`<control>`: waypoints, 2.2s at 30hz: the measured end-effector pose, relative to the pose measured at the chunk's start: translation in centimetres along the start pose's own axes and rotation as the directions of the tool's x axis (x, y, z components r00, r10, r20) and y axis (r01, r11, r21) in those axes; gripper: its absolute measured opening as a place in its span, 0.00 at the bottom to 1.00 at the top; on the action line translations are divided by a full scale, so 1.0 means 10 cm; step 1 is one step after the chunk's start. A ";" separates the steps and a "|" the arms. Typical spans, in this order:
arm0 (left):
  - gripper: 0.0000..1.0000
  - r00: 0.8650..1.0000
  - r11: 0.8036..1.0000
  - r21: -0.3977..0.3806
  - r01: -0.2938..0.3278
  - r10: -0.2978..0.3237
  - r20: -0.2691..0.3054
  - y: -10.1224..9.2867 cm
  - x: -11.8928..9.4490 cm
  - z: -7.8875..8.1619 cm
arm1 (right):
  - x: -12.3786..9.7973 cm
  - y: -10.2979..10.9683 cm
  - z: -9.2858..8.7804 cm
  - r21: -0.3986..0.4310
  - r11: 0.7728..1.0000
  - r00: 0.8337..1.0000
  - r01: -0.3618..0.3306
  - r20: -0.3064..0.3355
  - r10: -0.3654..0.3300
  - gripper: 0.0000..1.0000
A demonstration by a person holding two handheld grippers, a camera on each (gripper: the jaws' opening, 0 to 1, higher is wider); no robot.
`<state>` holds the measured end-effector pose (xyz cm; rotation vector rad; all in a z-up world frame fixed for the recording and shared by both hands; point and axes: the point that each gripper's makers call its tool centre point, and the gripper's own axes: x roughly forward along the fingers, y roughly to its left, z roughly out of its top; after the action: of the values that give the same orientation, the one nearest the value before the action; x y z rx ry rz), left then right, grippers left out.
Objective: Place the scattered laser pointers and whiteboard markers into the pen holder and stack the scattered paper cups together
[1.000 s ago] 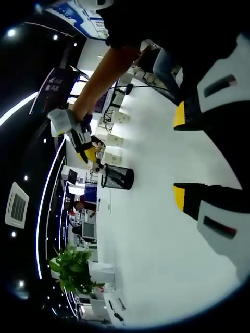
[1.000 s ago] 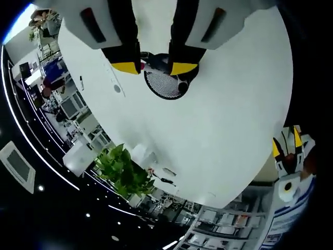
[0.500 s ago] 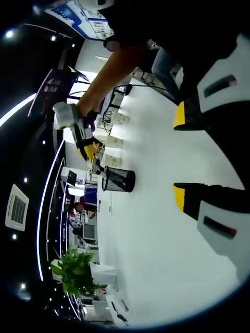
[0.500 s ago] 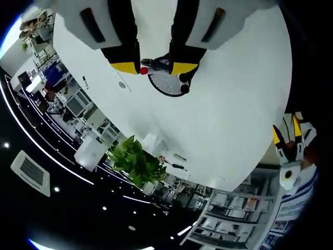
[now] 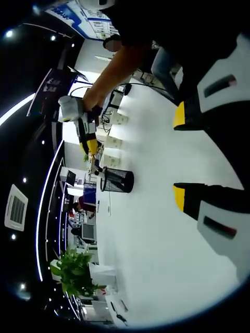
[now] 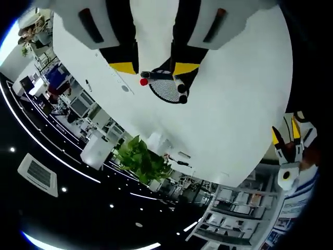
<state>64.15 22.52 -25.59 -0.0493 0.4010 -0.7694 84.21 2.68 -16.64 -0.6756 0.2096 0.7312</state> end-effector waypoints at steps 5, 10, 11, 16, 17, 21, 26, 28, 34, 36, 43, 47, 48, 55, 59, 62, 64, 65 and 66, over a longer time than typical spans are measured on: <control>0.42 1.000 1.000 0.001 0.002 -0.002 -0.002 0.00 0.02 0.00 | -0.09 -0.07 -0.08 0.013 1.000 1.000 0.023 -0.003 -0.023 0.30; 0.42 1.000 1.000 0.002 0.007 -0.007 -0.003 -0.01 0.04 0.00 | -0.18 -0.15 -0.16 0.004 0.998 0.998 0.056 -0.018 -0.056 0.32; 0.42 1.000 1.000 0.002 0.008 -0.008 -0.003 -0.01 0.04 0.00 | -0.19 -0.16 -0.17 0.001 0.998 0.998 0.062 -0.021 -0.062 0.32; 0.42 1.000 1.000 0.004 0.013 -0.013 -0.004 -0.02 0.07 -0.01 | -0.25 -0.25 -0.24 -0.025 0.995 0.994 0.096 -0.043 -0.097 0.34; 0.42 1.000 1.000 0.005 0.013 -0.013 -0.006 -0.02 0.08 -0.01 | -0.26 -0.26 -0.25 -0.032 0.994 0.994 0.100 -0.048 -0.102 0.35; 0.42 1.000 1.000 0.005 0.020 -0.020 -0.005 -0.03 0.10 0.00 | -0.30 -0.33 -0.29 -0.061 0.990 0.989 0.124 -0.068 -0.128 0.37; 0.42 1.000 1.000 0.003 0.019 -0.019 -0.003 -0.02 0.10 0.01 | -0.35 -0.43 -0.32 -0.075 0.987 0.985 0.143 -0.081 -0.149 0.38; 0.42 1.000 1.000 0.001 0.016 -0.016 -0.002 -0.01 0.10 0.01 | -0.35 -0.46 -0.33 -0.074 0.986 0.984 0.149 -0.084 -0.155 0.39; 0.42 1.000 1.000 -0.004 0.014 -0.014 0.001 0.00 0.10 0.01 | -0.37 -0.50 -0.38 -0.081 0.984 0.981 0.159 -0.097 -0.166 0.41; 0.42 1.000 1.000 -0.004 0.015 -0.015 0.001 0.00 0.10 0.01 | -0.37 -0.51 -0.39 -0.081 0.984 0.981 0.160 -0.098 -0.168 0.41; 0.42 1.000 1.000 0.007 0.017 -0.017 0.002 0.00 0.11 0.04 | -0.43 -0.67 -0.47 -0.096 0.978 0.974 0.187 -0.115 -0.198 0.41; 0.42 1.000 1.000 0.013 0.017 -0.017 0.002 -0.01 0.10 0.06 | -0.44 -0.70 -0.48 -0.101 0.977 0.973 0.190 -0.115 -0.201 0.41; 0.42 1.000 1.000 0.018 0.019 -0.019 0.003 -0.02 0.11 0.07 | -0.43 -0.72 -0.49 -0.107 0.976 0.974 0.187 -0.111 -0.199 0.41; 0.43 1.000 0.999 0.028 0.026 -0.026 0.007 -0.04 0.10 0.11 | -0.31 -0.74 -0.62 -0.114 0.984 0.978 0.140 -0.140 -0.155 0.40; 0.43 1.000 0.999 0.028 0.027 -0.027 0.007 -0.04 0.10 0.11 | -0.30 -0.74 -0.63 -0.114 0.984 0.978 0.137 -0.144 -0.153 0.39; 0.43 1.000 0.999 0.028 0.027 -0.027 0.007 -0.04 0.10 0.12 | -0.30 -0.75 -0.64 -0.114 0.984 0.978 0.136 -0.146 -0.152 0.38; 0.43 1.000 0.999 0.031 0.027 -0.027 0.007 -0.03 0.10 0.12 | -0.25 -0.75 -0.71 -0.120 0.986 0.977 0.120 -0.161 -0.138 0.37; 0.43 1.000 0.999 0.031 0.027 -0.027 0.006 -0.03 0.10 0.12 | -0.24 -0.75 -0.72 -0.123 0.985 0.977 0.117 -0.164 -0.136 0.37; 0.43 1.000 0.999 0.031 0.027 -0.027 0.006 -0.03 0.10 0.12 | -0.24 -0.75 -0.72 -0.124 0.985 0.977 0.116 -0.165 -0.136 0.37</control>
<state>65.04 21.44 -24.76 -0.0286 0.3831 -0.8017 87.88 -7.31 -17.52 -0.8543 0.2830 0.5655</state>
